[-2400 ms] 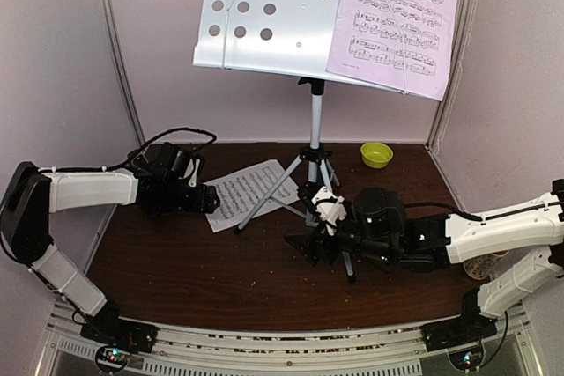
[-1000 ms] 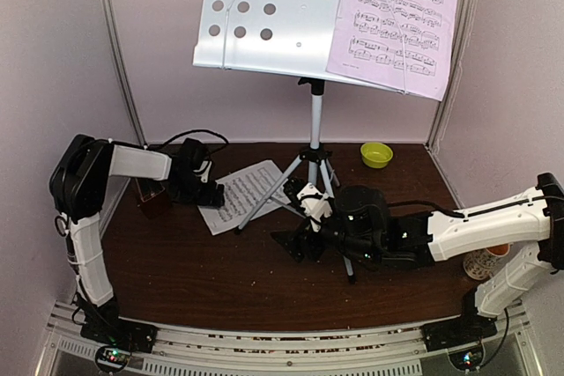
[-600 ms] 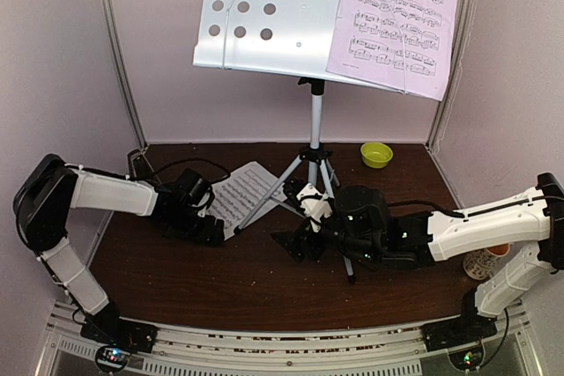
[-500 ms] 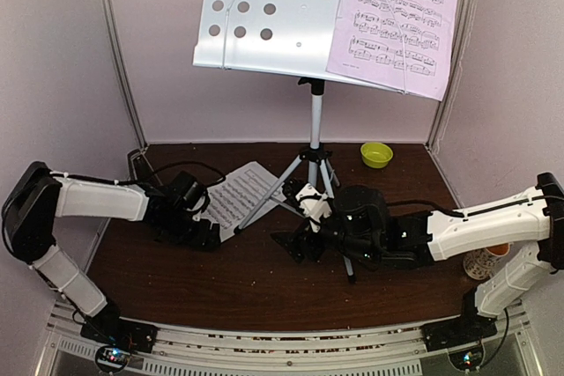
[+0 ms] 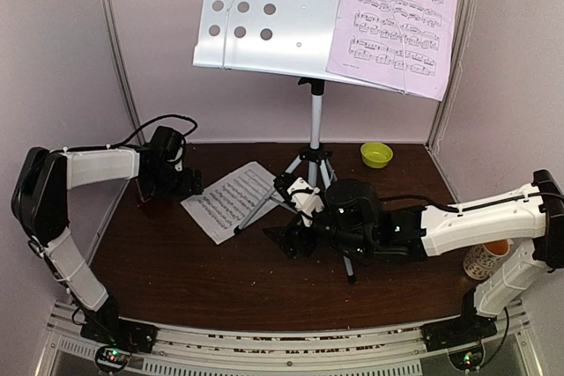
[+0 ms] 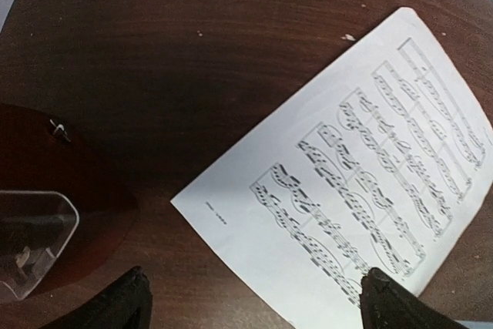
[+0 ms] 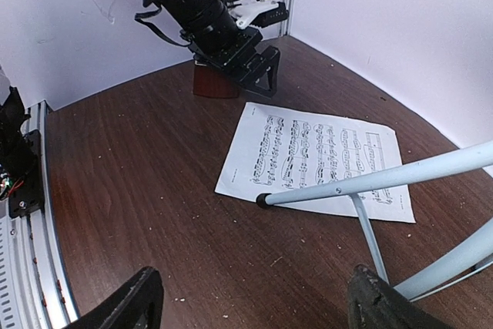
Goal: Set up the instrument practice props
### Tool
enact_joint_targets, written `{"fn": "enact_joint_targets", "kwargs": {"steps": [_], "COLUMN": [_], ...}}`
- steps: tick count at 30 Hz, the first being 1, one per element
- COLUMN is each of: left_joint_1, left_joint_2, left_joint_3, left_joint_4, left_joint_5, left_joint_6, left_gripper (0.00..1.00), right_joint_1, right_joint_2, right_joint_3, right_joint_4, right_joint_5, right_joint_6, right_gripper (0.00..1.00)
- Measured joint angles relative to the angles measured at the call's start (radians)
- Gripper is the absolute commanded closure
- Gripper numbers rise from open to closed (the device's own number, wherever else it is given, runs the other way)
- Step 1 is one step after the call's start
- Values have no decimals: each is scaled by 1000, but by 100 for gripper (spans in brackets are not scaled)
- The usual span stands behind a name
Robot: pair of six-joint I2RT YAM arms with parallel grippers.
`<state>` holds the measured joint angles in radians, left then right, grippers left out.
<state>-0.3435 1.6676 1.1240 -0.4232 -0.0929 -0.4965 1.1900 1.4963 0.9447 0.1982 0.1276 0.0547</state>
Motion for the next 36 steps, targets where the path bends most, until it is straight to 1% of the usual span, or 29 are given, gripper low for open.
{"fn": "enact_joint_targets", "kwargs": {"steps": [4, 9, 11, 15, 22, 27, 34, 36], "left_joint_1": [27, 44, 51, 56, 55, 50, 26, 21], "left_joint_2": [91, 165, 188, 237, 274, 276, 278, 279], "left_joint_3": [33, 35, 39, 68, 83, 83, 82, 82], "left_joint_4": [7, 25, 34, 40, 57, 58, 62, 63], "left_joint_5": [-9, -1, 3, 12, 30, 26, 23, 24], "left_joint_6": [4, 0, 1, 11, 27, 35, 47, 52], "left_gripper": [2, 4, 5, 12, 17, 26, 44, 47], "right_joint_1": [0, 0, 0, 0, 0, 0, 0, 0], "right_joint_2": [0, 0, 0, 0, 0, 0, 0, 0], "right_joint_3": [4, 5, 4, 4, 4, 4, 4, 5], "right_joint_4": [0, -1, -1, -1, -2, -6, -8, -9], "right_joint_5": [0, 0, 0, 0, 0, 0, 0, 1], "right_joint_6": [1, 1, 1, 1, 1, 0, -3, -3], "right_gripper": [17, 17, 17, 17, 17, 17, 17, 17]}}
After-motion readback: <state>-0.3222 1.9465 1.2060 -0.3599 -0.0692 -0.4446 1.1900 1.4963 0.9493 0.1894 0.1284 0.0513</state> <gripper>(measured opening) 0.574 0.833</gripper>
